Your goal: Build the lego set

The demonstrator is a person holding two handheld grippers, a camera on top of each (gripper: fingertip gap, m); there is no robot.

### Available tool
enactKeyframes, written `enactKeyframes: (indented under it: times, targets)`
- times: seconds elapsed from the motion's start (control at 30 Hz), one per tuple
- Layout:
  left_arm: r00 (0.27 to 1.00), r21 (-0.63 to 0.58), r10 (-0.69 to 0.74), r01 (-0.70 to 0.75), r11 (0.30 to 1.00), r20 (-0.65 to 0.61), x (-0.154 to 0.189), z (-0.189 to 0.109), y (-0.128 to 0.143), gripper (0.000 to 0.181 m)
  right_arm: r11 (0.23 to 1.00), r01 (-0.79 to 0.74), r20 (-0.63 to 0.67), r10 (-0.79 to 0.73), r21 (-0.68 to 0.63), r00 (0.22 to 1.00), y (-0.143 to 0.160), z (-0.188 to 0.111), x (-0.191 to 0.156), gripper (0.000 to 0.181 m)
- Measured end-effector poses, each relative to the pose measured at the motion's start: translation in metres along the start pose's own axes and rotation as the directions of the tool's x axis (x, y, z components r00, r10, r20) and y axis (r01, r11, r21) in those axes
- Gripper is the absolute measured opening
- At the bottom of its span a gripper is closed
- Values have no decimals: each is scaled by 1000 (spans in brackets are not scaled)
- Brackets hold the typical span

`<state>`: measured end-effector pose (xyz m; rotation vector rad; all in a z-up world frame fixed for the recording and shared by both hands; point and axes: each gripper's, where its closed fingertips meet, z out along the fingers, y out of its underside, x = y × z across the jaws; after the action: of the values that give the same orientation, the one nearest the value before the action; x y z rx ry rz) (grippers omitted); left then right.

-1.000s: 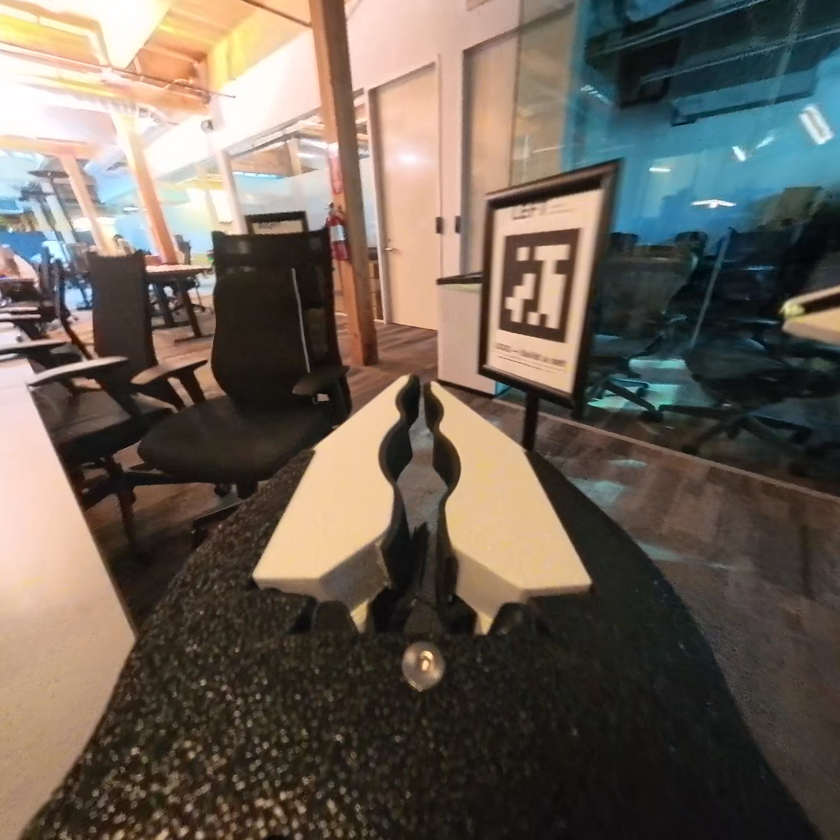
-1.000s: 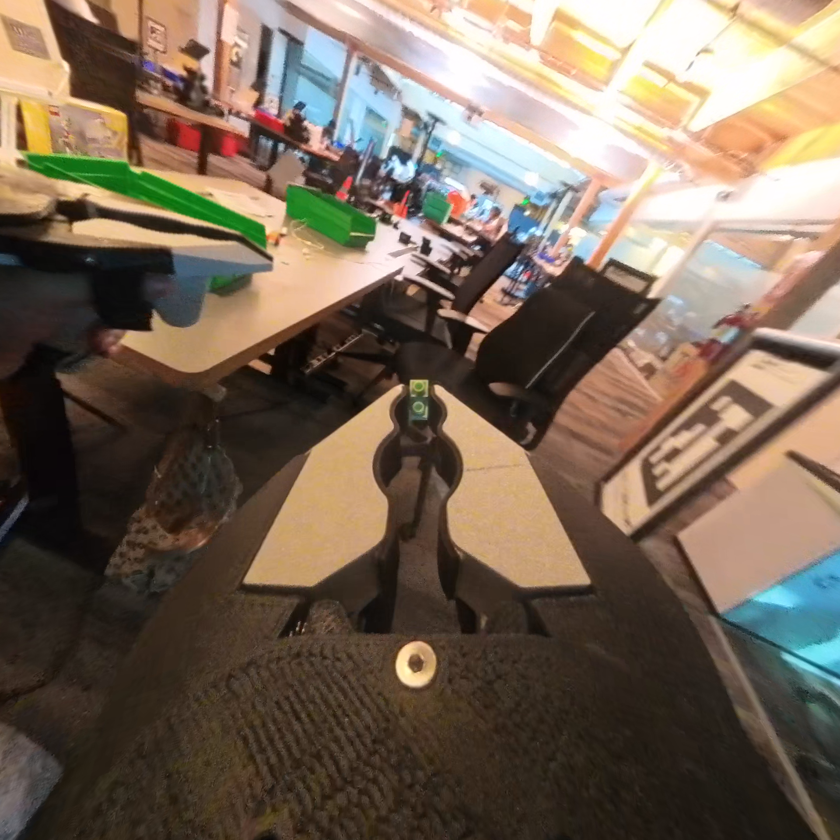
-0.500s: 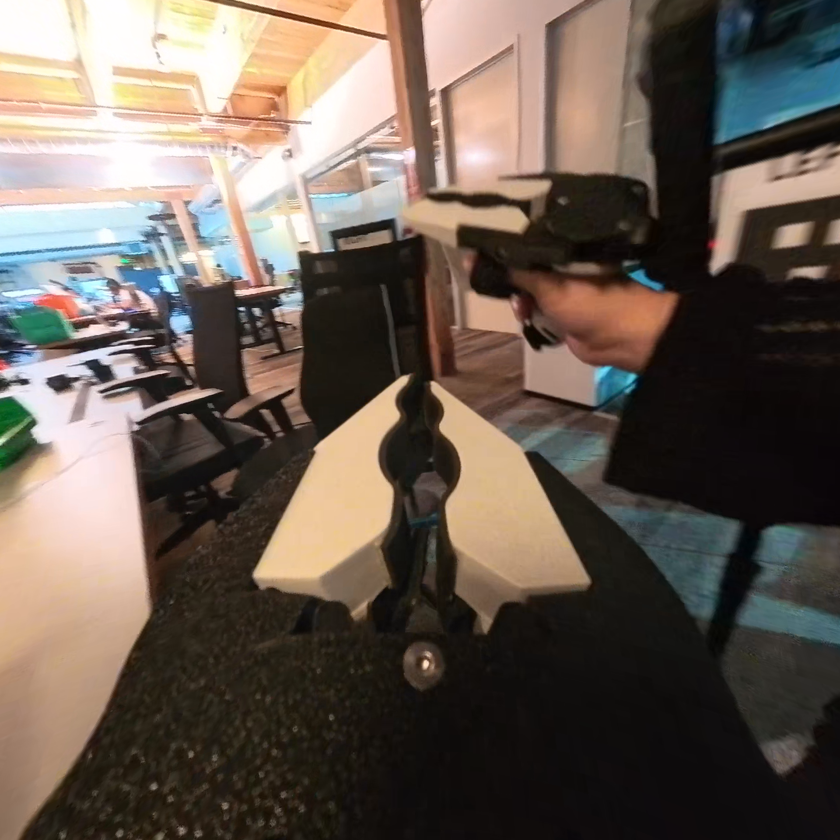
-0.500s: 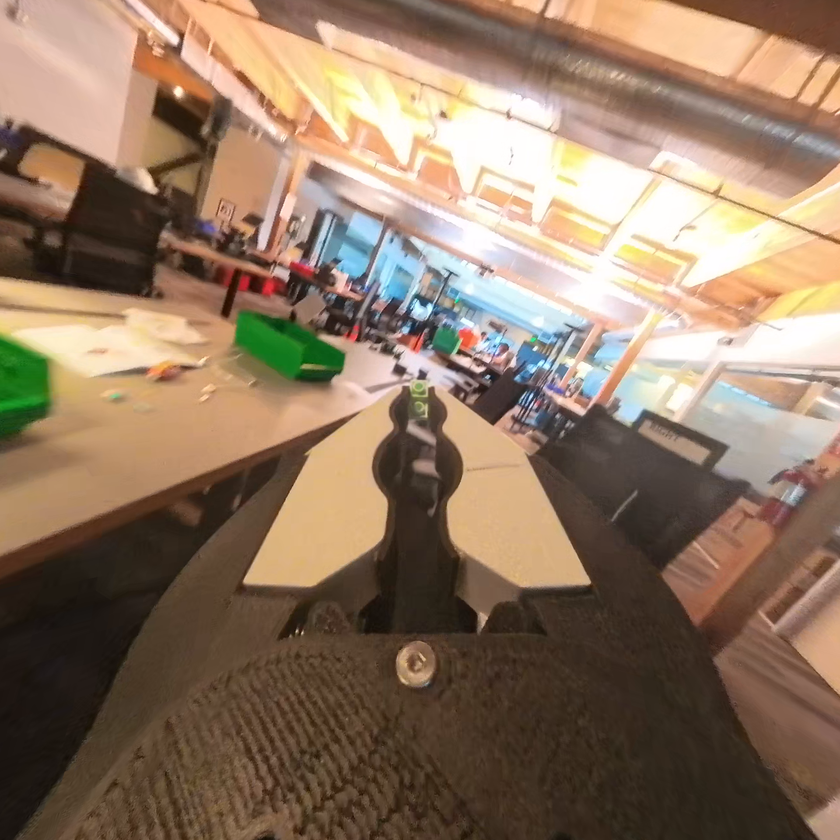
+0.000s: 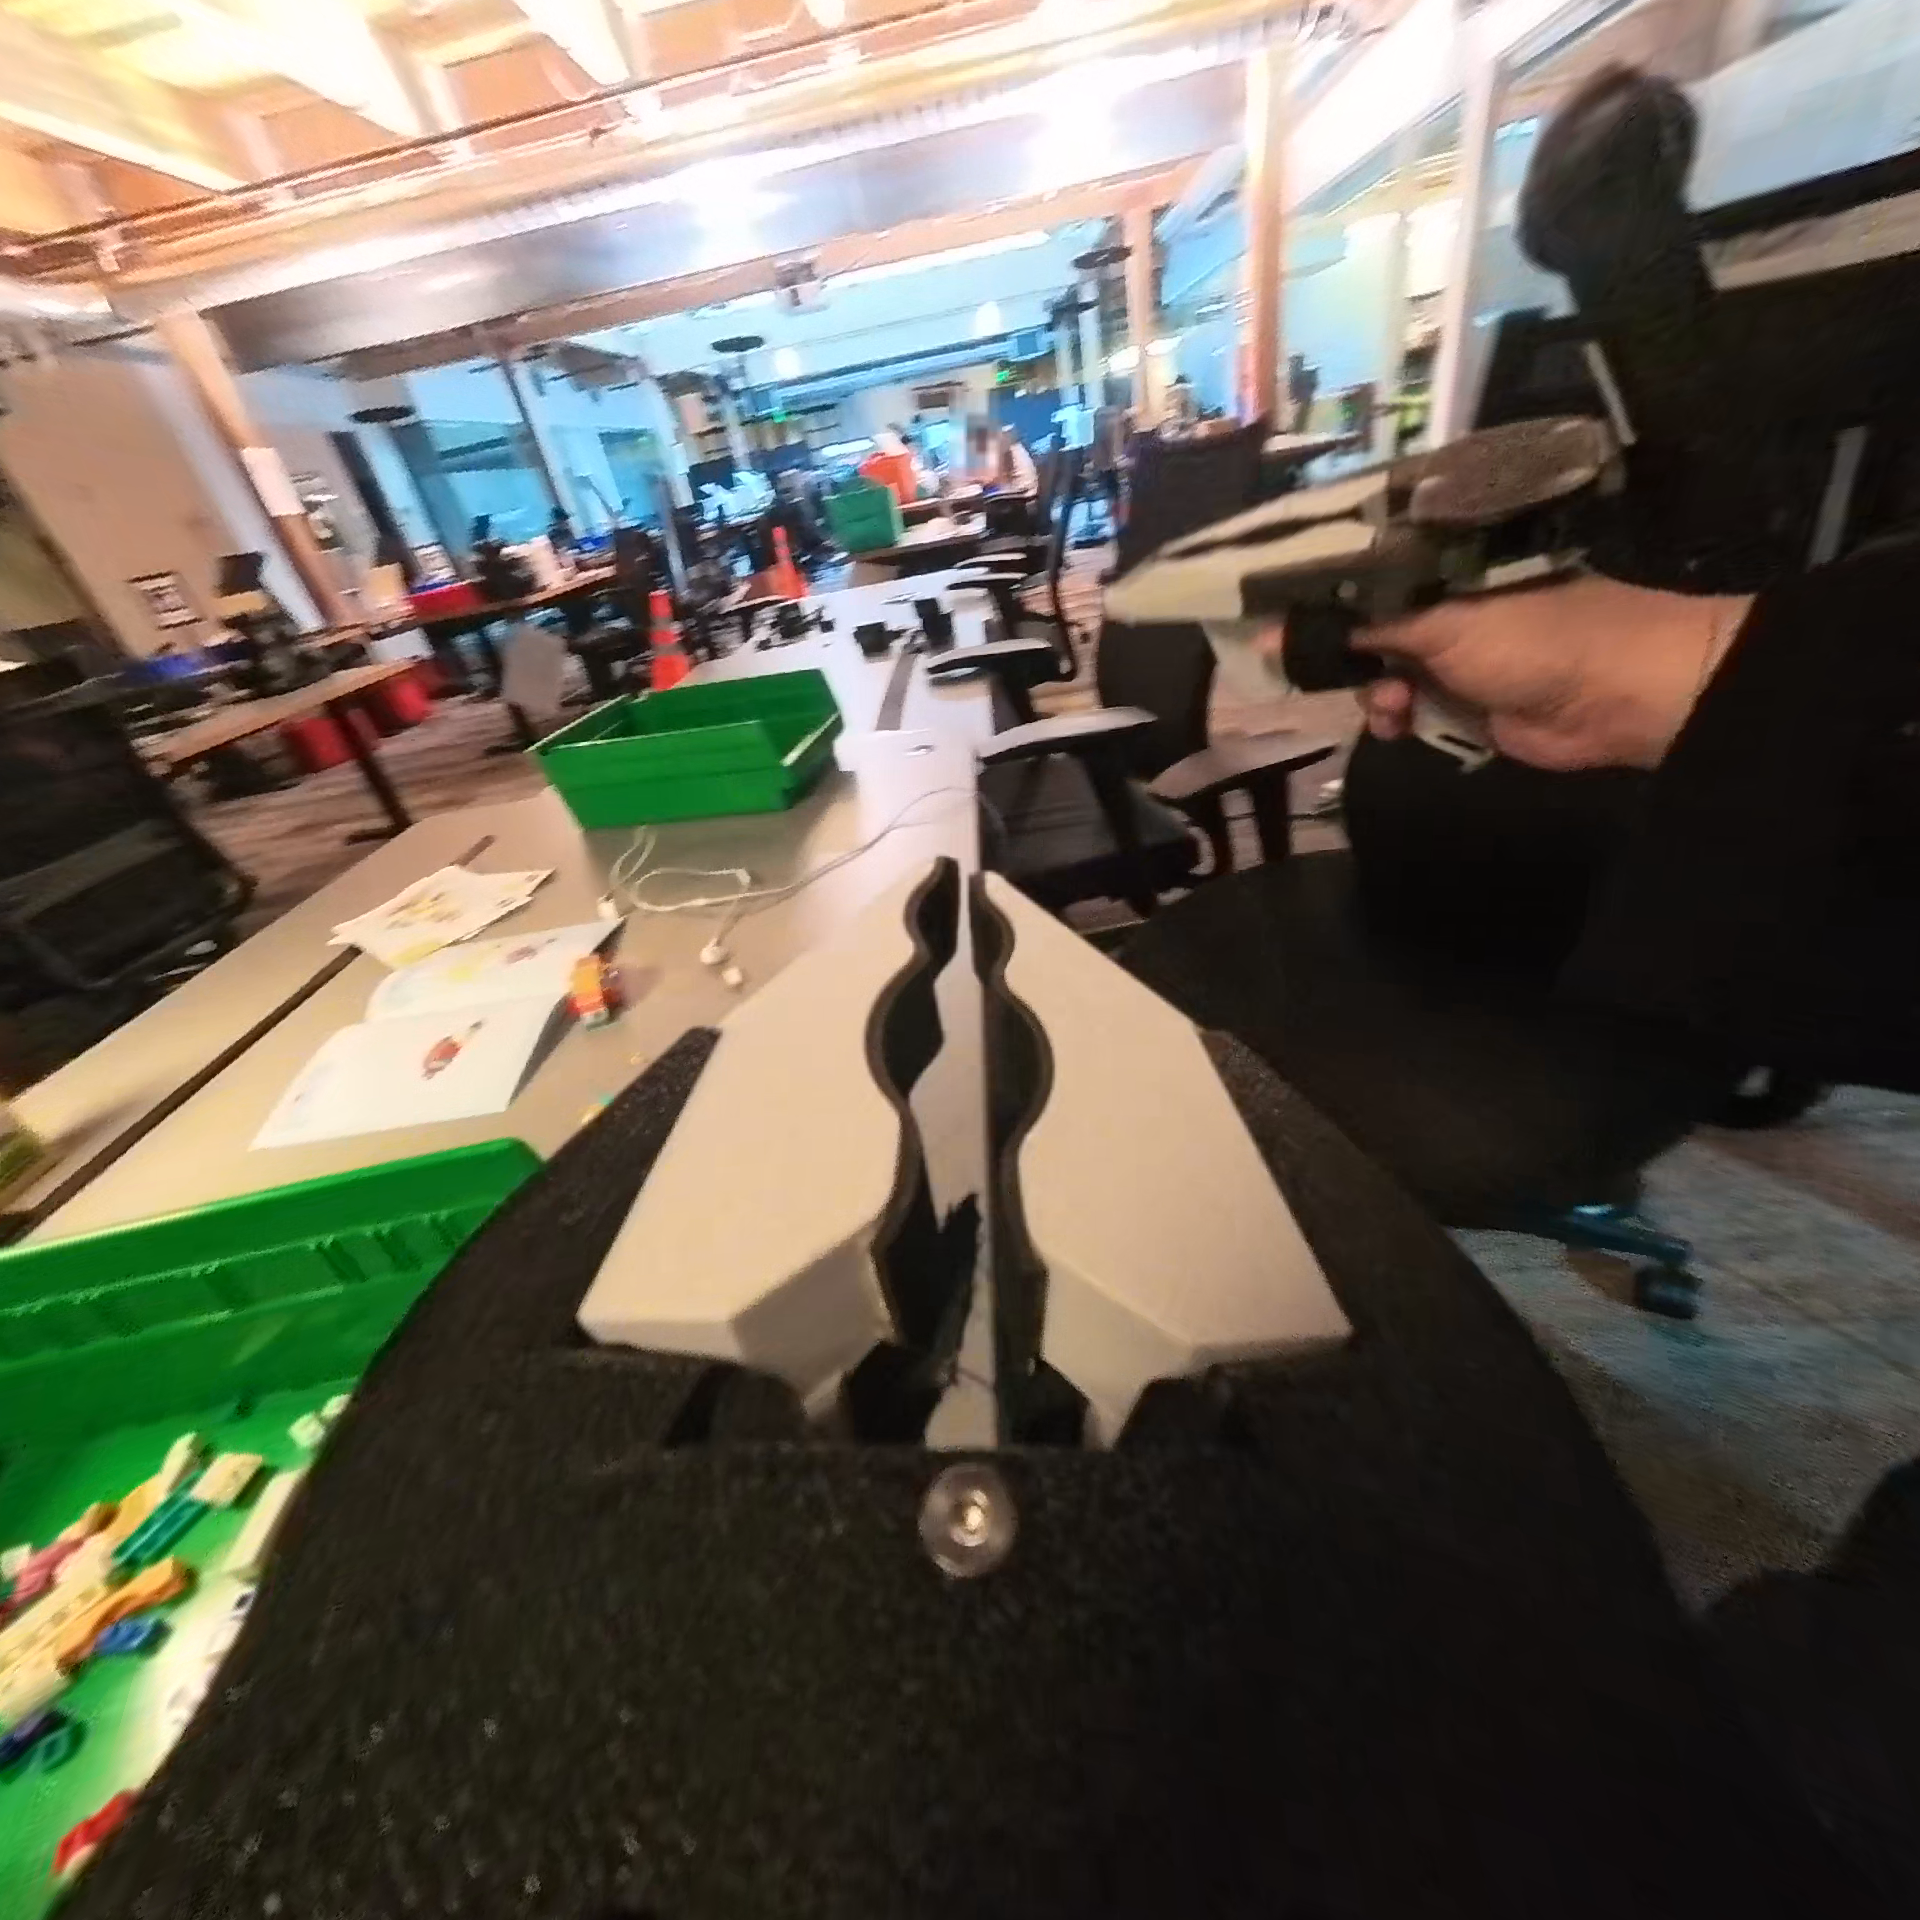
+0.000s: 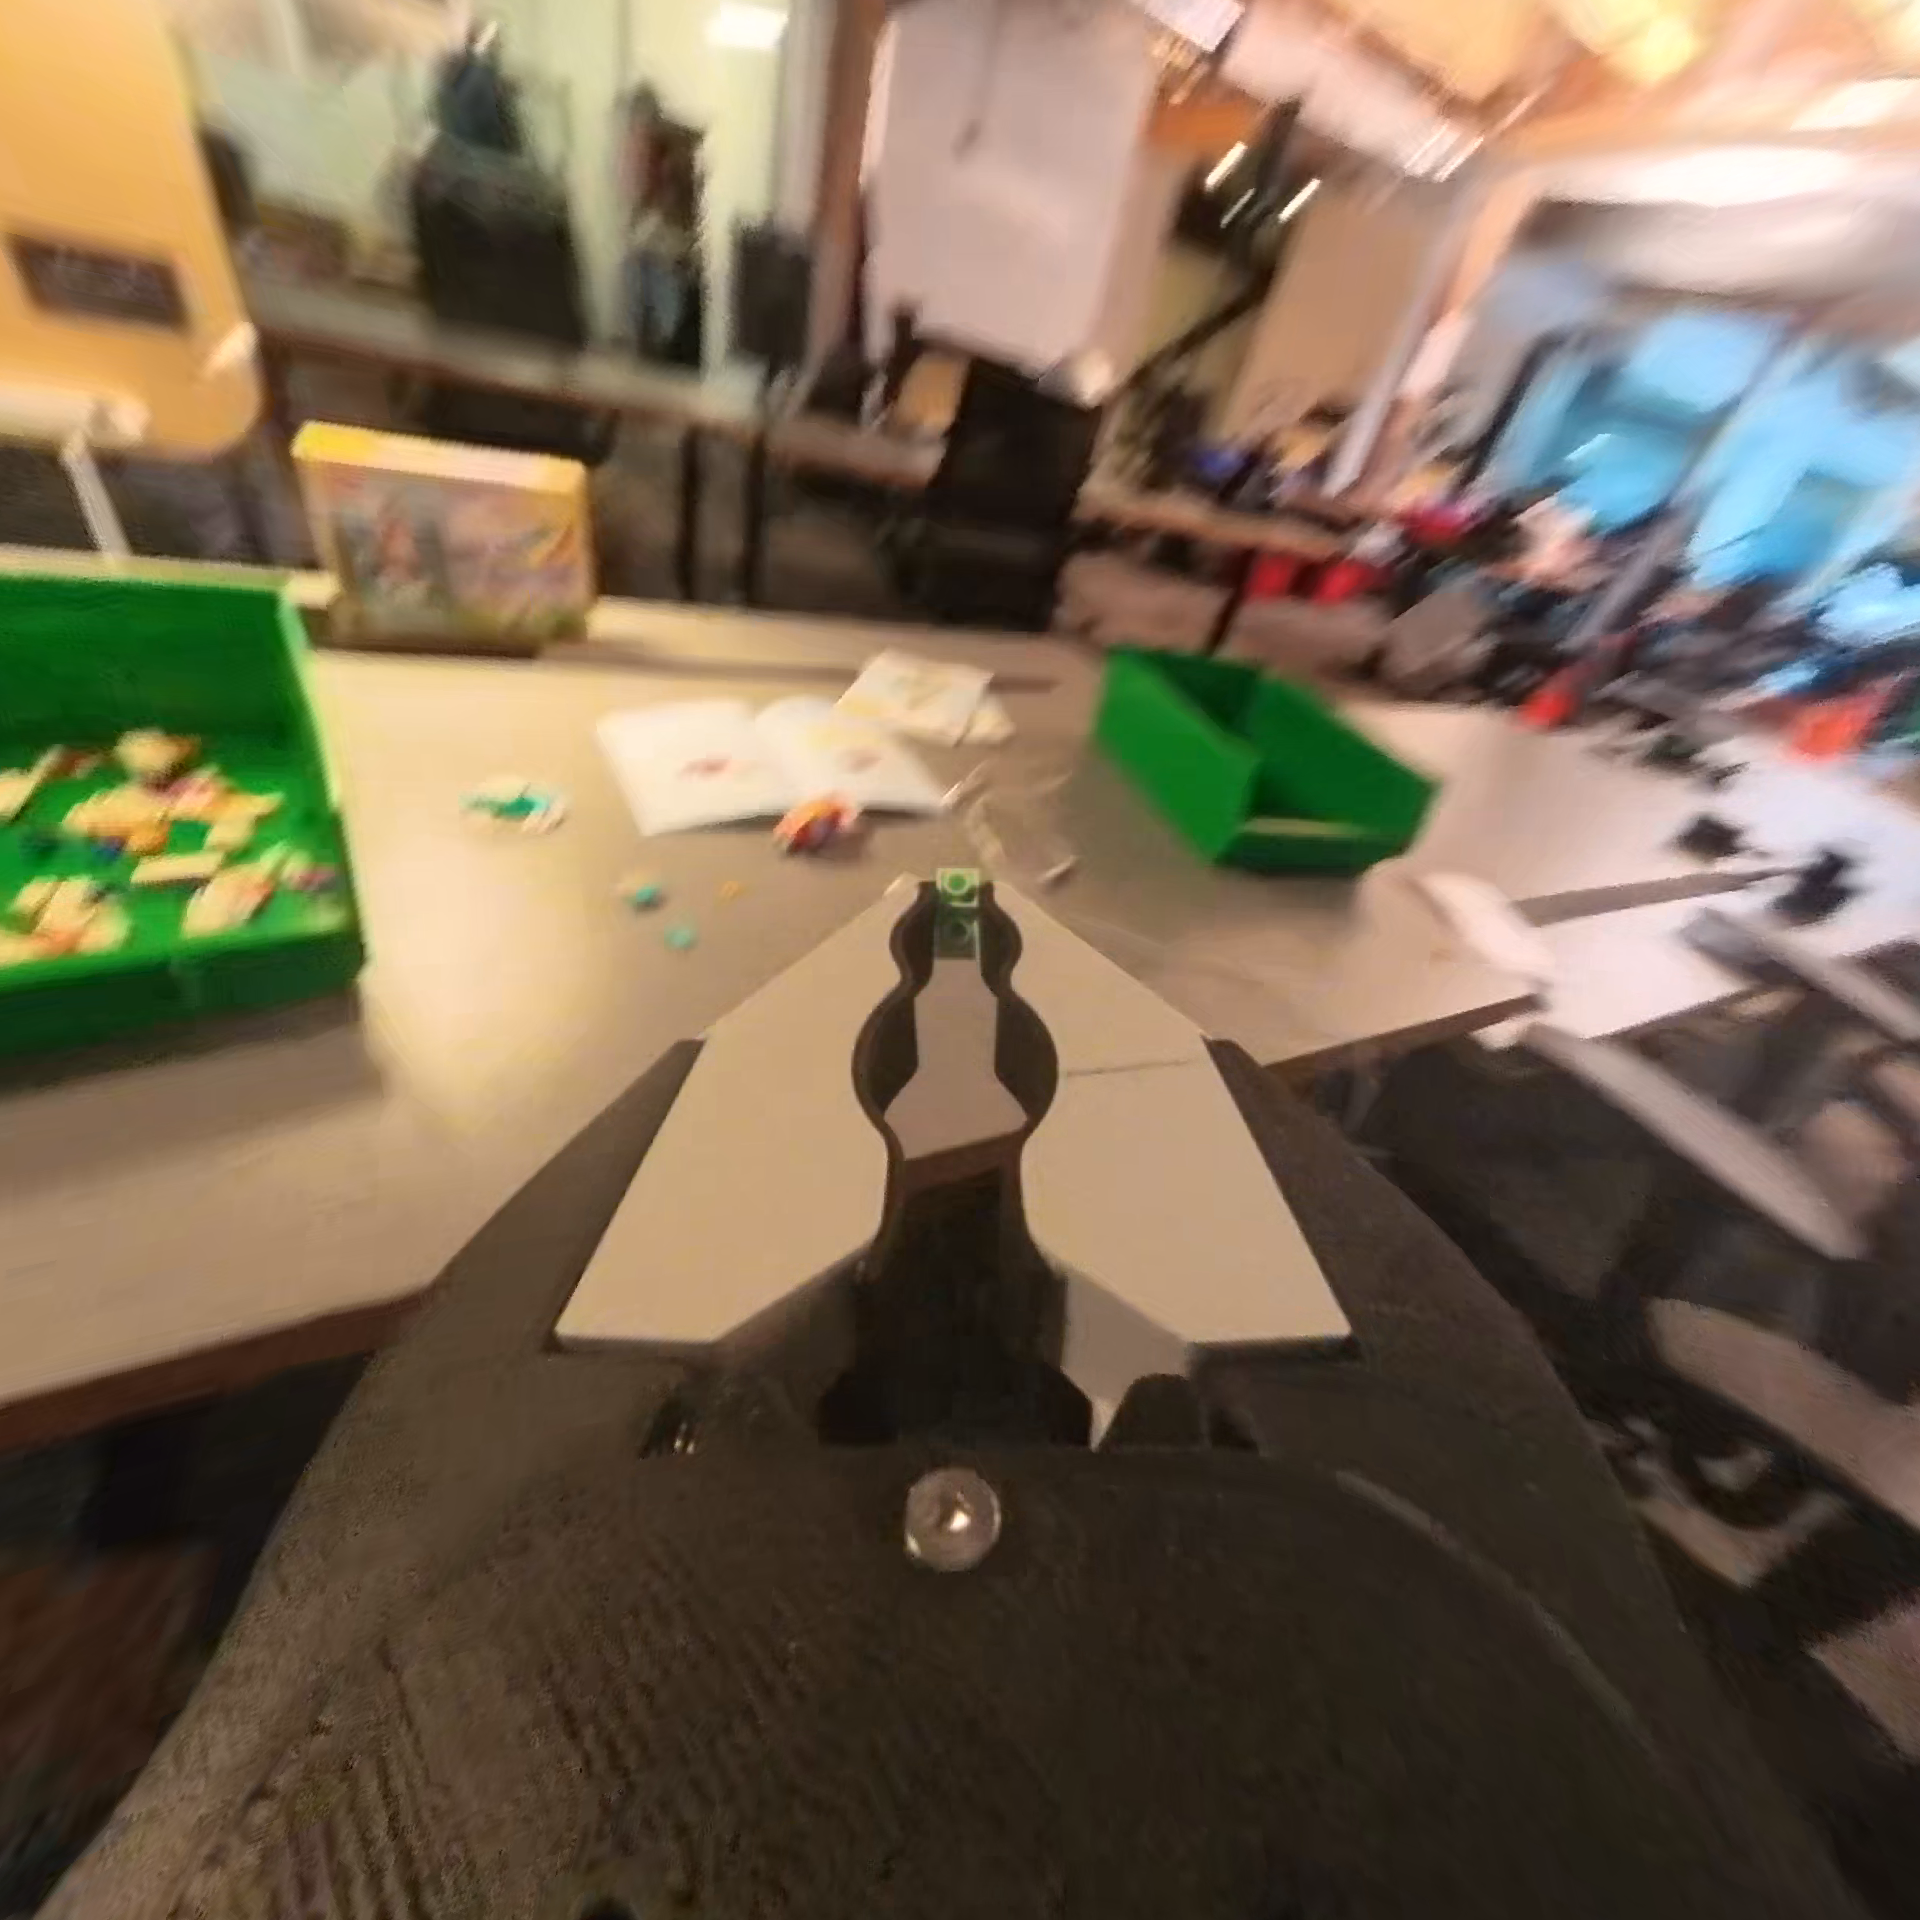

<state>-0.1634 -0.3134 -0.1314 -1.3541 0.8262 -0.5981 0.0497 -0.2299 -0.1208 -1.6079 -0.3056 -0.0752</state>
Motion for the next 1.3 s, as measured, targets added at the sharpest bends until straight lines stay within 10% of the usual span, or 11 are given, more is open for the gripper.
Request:
enactKeyframes:
  times: [0.3,0.53,0.9,1.3]
  targets:
    - [979,-73,-52,68,995,199,-83,125,59,0,895,130,481,103,-426,870,144,177,-47,7]
    - [963,-129,-100,136,982,252,-144,222,78,0,846,292,736,161,-446,658,178,232,-90,7]
    - [751,-120,-87,216,969,655,-199,189,104,0,835,549,980,-94,-19,177,174,254,-187,7]
    - [194,-119,73,240,964,978,-182,152,113,0,879,476,957,135,4,-258,167,225,-219,65]
